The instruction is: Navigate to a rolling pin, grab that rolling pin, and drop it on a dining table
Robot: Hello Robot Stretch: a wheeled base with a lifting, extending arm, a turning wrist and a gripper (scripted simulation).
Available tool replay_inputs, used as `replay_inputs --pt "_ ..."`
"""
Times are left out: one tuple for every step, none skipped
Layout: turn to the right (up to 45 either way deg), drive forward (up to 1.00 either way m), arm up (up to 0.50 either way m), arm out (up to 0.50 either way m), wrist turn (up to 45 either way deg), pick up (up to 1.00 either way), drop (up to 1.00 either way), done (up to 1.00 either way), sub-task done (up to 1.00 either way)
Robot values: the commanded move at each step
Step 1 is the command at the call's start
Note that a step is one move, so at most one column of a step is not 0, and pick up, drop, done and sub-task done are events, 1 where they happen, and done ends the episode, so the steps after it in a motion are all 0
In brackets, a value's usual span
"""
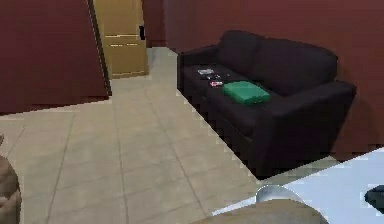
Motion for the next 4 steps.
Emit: replay_inputs --pt "0.0 0.10 0.00 0.00 0.0 0.00 0.00 0.00 0.00" --pt "-42.0 0.00 0.00 0.00 0.0 0.00 0.00 0.00 0.00" --pt "39.0 0.00 0.00 0.00 0.0 0.00 0.00 0.00 0.00" --pt "0.0 0.00 0.00 0.48 0.0 0.00 0.00 0.00 0.00"
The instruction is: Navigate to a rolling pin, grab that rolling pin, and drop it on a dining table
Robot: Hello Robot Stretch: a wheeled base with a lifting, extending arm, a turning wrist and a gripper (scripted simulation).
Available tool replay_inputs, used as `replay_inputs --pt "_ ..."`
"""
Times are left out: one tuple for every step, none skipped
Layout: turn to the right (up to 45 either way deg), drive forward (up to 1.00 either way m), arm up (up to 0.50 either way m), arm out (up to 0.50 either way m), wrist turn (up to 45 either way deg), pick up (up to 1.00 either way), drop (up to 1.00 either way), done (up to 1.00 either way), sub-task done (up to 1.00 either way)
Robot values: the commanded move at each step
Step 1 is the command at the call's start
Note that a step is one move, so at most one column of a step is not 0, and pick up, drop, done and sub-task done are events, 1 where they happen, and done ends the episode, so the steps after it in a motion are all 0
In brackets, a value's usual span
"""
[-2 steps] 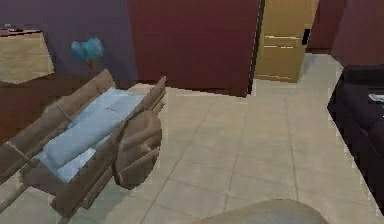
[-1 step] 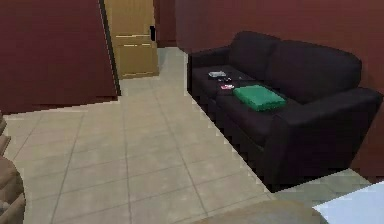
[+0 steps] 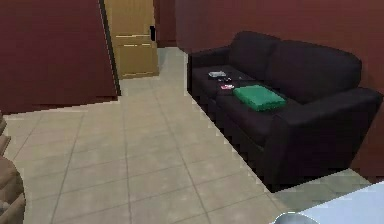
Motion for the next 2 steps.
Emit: replay_inputs --pt "0.0 0.00 0.00 0.00 42.0 0.00 0.00 0.00 0.00" --pt "0.0 0.00 -0.04 0.00 0.0 0.00 0.00 0.00 0.00"
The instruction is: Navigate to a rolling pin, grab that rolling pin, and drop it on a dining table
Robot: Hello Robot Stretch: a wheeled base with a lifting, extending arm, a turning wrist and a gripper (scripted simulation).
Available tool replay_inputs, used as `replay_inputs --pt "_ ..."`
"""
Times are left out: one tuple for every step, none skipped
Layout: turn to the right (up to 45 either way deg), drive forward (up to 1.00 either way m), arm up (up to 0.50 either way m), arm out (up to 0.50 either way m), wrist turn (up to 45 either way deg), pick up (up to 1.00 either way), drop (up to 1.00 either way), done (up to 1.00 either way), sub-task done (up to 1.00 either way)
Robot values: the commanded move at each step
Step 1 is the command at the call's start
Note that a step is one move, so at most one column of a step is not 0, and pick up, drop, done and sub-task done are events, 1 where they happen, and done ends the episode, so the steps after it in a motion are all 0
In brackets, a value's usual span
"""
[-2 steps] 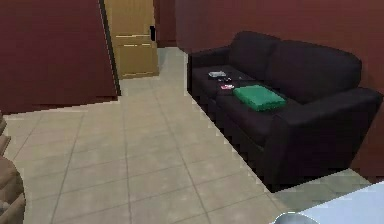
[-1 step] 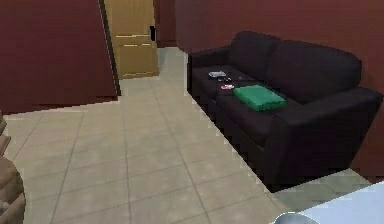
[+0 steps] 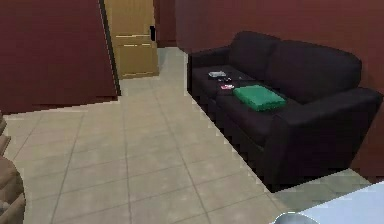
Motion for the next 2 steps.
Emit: replay_inputs --pt "0.0 0.00 -0.32 0.00 0.0 0.00 0.00 0.00 0.00" --pt "0.0 0.00 0.00 0.00 0.0 0.00 1.00 0.00 0.00"
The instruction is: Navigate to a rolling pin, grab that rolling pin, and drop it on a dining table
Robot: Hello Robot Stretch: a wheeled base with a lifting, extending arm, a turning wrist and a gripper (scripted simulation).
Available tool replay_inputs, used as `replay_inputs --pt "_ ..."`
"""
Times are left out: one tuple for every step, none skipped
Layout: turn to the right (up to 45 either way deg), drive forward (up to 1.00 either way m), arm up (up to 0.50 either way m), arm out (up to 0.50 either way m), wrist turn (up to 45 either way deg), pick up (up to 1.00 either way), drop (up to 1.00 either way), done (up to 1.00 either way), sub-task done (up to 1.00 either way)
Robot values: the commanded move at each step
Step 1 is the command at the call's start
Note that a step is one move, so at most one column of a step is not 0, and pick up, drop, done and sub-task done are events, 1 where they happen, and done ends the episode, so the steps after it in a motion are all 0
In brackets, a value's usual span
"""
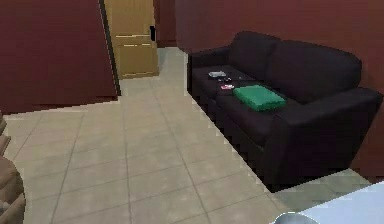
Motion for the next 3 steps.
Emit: replay_inputs --pt "0.0 0.00 0.04 0.00 0.0 0.00 0.00 0.00 0.00" --pt "0.0 0.00 0.00 -0.08 0.0 0.00 0.00 0.00 0.00" --pt "0.0 0.00 0.00 0.00 0.0 0.00 0.00 1.00 0.00"
